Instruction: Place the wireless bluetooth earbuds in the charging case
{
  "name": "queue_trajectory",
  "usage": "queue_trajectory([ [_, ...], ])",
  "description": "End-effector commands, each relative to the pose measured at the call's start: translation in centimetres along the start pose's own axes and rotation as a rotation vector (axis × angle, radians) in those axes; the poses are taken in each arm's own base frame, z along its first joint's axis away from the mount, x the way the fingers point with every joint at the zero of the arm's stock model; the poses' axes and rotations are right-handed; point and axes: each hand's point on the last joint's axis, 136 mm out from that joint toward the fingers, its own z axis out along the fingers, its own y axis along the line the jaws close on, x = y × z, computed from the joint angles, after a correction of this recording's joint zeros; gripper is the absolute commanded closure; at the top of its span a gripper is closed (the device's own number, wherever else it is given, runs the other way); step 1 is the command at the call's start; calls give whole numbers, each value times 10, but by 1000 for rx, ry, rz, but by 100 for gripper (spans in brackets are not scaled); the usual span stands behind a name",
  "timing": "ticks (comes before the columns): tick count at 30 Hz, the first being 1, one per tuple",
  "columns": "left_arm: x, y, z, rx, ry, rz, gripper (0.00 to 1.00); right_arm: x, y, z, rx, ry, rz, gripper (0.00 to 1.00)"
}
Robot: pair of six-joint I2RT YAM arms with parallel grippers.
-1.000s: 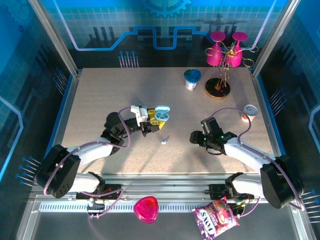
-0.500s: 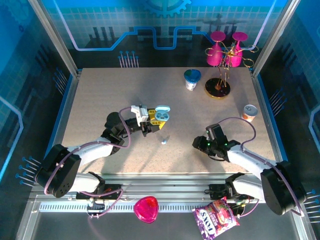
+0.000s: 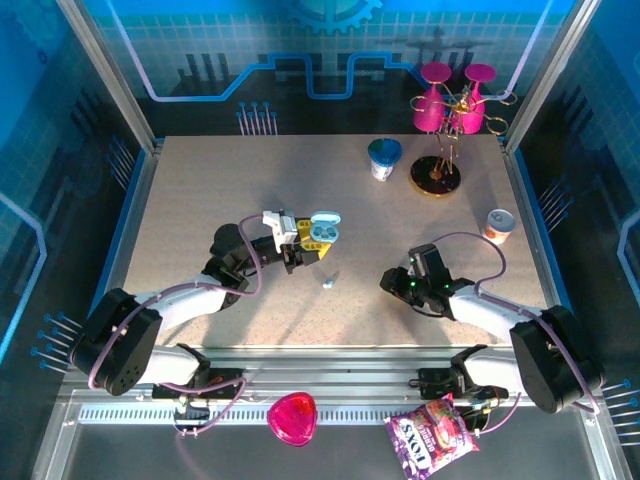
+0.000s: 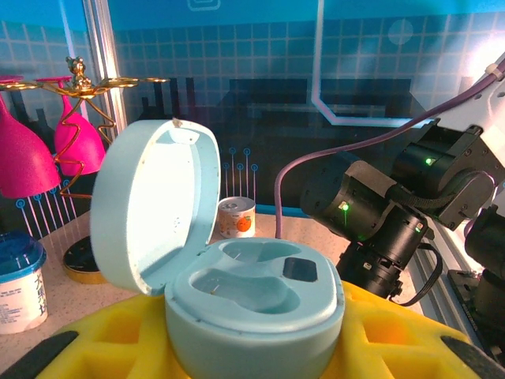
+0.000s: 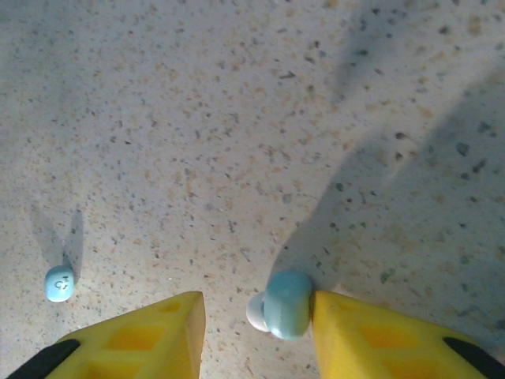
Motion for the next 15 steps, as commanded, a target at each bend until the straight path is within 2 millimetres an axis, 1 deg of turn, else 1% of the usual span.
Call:
queue_trajectory([
  [1,-7,-1,0,-4,-19,44,68,-10,13,-1,-50,-22,-25,60],
  [11,-6,-1,0,-2,-16,47,68,-9,11,9,-35,9,-38,60],
  [15,-5,0,1,-3,-14,45,68,-10,14,10,-49,7,-40,60],
])
